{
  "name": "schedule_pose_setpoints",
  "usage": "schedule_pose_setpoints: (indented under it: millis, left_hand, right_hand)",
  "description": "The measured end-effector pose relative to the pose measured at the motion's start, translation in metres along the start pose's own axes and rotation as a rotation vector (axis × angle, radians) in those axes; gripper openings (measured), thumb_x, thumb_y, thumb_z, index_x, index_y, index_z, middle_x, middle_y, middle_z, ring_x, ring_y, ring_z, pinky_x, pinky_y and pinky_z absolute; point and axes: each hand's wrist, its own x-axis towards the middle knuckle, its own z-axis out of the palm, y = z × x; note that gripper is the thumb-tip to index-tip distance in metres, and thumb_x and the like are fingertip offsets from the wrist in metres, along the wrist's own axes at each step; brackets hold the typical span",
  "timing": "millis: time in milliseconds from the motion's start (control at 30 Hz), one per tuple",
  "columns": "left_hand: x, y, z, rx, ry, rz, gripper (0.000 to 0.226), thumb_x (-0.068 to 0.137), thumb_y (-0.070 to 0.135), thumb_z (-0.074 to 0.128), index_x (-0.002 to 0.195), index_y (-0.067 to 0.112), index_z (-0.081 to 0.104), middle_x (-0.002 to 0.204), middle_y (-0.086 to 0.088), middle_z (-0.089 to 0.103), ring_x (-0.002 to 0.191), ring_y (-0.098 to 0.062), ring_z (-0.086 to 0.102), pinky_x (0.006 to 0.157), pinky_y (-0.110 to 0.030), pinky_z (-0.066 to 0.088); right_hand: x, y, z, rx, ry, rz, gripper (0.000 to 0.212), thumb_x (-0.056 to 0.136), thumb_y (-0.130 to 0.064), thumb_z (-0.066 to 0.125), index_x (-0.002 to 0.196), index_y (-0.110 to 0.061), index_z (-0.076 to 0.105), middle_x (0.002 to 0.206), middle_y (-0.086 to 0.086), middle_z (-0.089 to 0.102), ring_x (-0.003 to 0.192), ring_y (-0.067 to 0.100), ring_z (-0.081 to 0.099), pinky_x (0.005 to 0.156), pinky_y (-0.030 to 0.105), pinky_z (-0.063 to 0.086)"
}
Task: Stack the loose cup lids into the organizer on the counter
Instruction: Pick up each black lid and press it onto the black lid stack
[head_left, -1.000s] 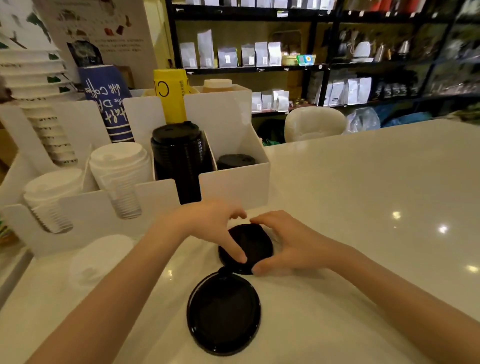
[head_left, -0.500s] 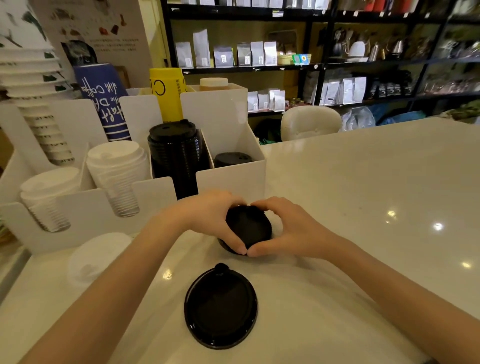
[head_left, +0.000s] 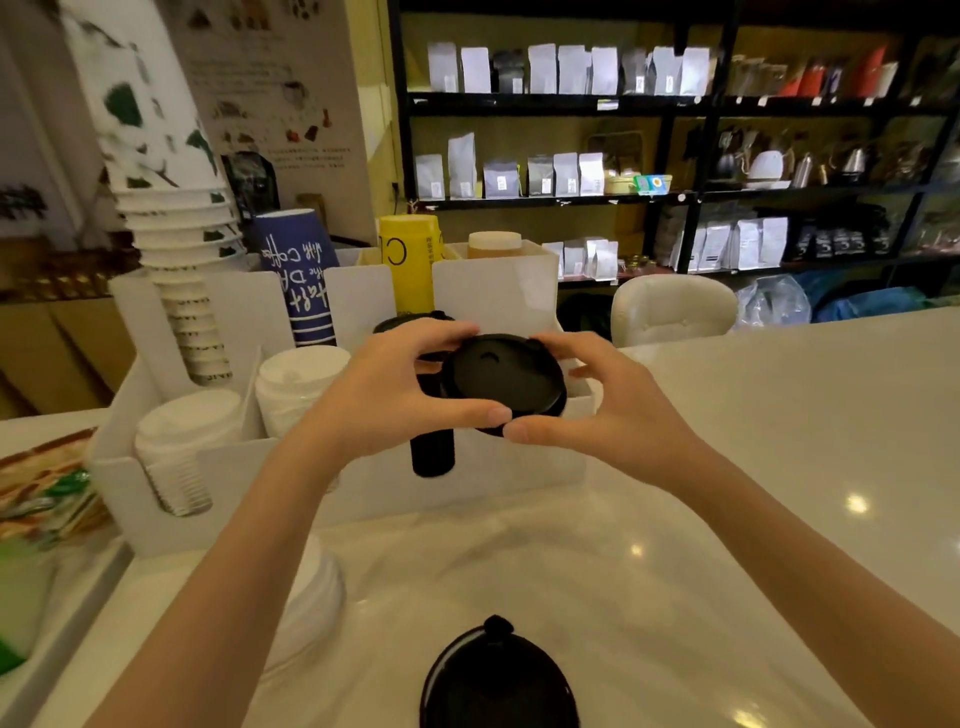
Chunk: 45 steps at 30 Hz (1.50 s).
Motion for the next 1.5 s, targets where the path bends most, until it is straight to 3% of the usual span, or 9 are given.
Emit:
schedule_pose_setpoints:
  millis: [200,367,433,533,733,933,1133,1300,1500]
  left_hand:
    - [0.008,-0.018,-0.014,-0.05,0.319,0.037,0.071,0.055,0.05,0.071,0.118,0.02,0.056,0.114,0.003,0.064,0.107,-0.011,0.058,0.092,-0.023,0.046]
    - [0.014,-0.024,-0.016,-0.078,0.457,0.045,0.06,0.062,0.048,0.062,0.118,0.025,0.055,0.111,0.013,0.061,0.108,-0.003,0.053,0.083,-0.005,0.042]
    - [0.017,-0.031,-0.018,-0.077,0.48,0.021,0.057,0.066,0.044,0.064,0.119,0.026,0.055,0.117,0.011,0.061,0.11,-0.003,0.052,0.081,-0.003,0.04]
    - [0.02,-0.043,-0.021,-0.015,0.495,0.004,0.05,0.071,0.037,0.067,0.119,0.028,0.054,0.117,0.013,0.06,0.109,-0.002,0.05,0.081,0.0,0.035]
    - [0.023,-0.058,-0.018,0.036,0.481,-0.055,0.047,0.071,0.038,0.068,0.114,0.025,0.057,0.11,0.01,0.061,0.102,-0.003,0.05,0.075,0.006,0.031]
    - [0.029,-0.059,-0.01,0.047,0.444,-0.083,0.04,0.076,0.037,0.062,0.113,0.024,0.057,0.106,0.01,0.06,0.097,-0.003,0.048,0.071,0.007,0.03]
    - [0.03,-0.059,-0.012,0.061,0.405,-0.126,0.043,0.078,0.04,0.059,0.116,0.022,0.055,0.101,0.014,0.055,0.098,-0.002,0.048,0.066,-0.002,0.035]
    - [0.028,-0.06,-0.022,0.087,0.314,-0.21,0.065,0.077,0.041,0.06,0.133,0.015,0.038,0.132,-0.002,0.052,0.121,-0.015,0.046,0.093,-0.026,0.039]
    - [0.026,-0.057,-0.026,0.041,0.222,-0.209,0.043,0.08,0.036,0.058,0.12,0.019,0.052,0.11,0.004,0.056,0.108,-0.012,0.049,0.082,-0.024,0.042]
  right_hand:
    - [0.043,-0.008,0.013,0.015,0.087,-0.062,0.085,0.051,-0.06,0.063,0.127,-0.031,0.04,0.115,-0.017,0.042,0.111,0.004,0.037,0.082,0.005,0.029]
    - [0.073,-0.01,0.026,0.214,0.072,-0.029,0.075,0.065,-0.051,0.066,0.132,-0.031,0.038,0.131,-0.012,0.046,0.122,0.008,0.042,0.097,0.02,0.039]
    - [0.081,-0.008,0.032,0.301,0.049,-0.022,0.065,0.074,-0.038,0.065,0.133,-0.03,0.038,0.133,-0.009,0.048,0.125,0.014,0.045,0.105,0.036,0.04]
    - [0.085,-0.003,0.043,0.369,0.024,-0.01,0.065,0.081,-0.025,0.063,0.138,-0.024,0.031,0.142,-0.004,0.042,0.132,0.014,0.038,0.109,0.033,0.035]
    - [0.089,0.013,0.054,0.343,-0.04,0.006,0.041,0.082,-0.026,0.06,0.119,-0.037,0.045,0.126,-0.01,0.053,0.123,0.009,0.047,0.108,0.039,0.037]
    - [0.089,0.019,0.055,0.293,-0.059,0.044,0.057,0.084,-0.035,0.057,0.136,-0.025,0.036,0.143,-0.001,0.043,0.131,0.015,0.039,0.11,0.046,0.034]
    - [0.088,0.014,0.059,0.273,-0.058,0.036,0.062,0.085,-0.031,0.054,0.14,-0.026,0.025,0.145,-0.002,0.038,0.133,0.013,0.035,0.112,0.036,0.03]
    - [0.089,0.012,0.062,0.233,0.0,0.024,0.063,0.081,-0.032,0.06,0.136,-0.025,0.03,0.139,-0.002,0.044,0.118,0.006,0.04,0.098,0.024,0.03]
    - [0.089,0.015,0.069,0.179,0.054,0.004,0.065,0.077,-0.036,0.064,0.133,-0.026,0.033,0.136,-0.004,0.047,0.115,0.003,0.041,0.08,0.003,0.027]
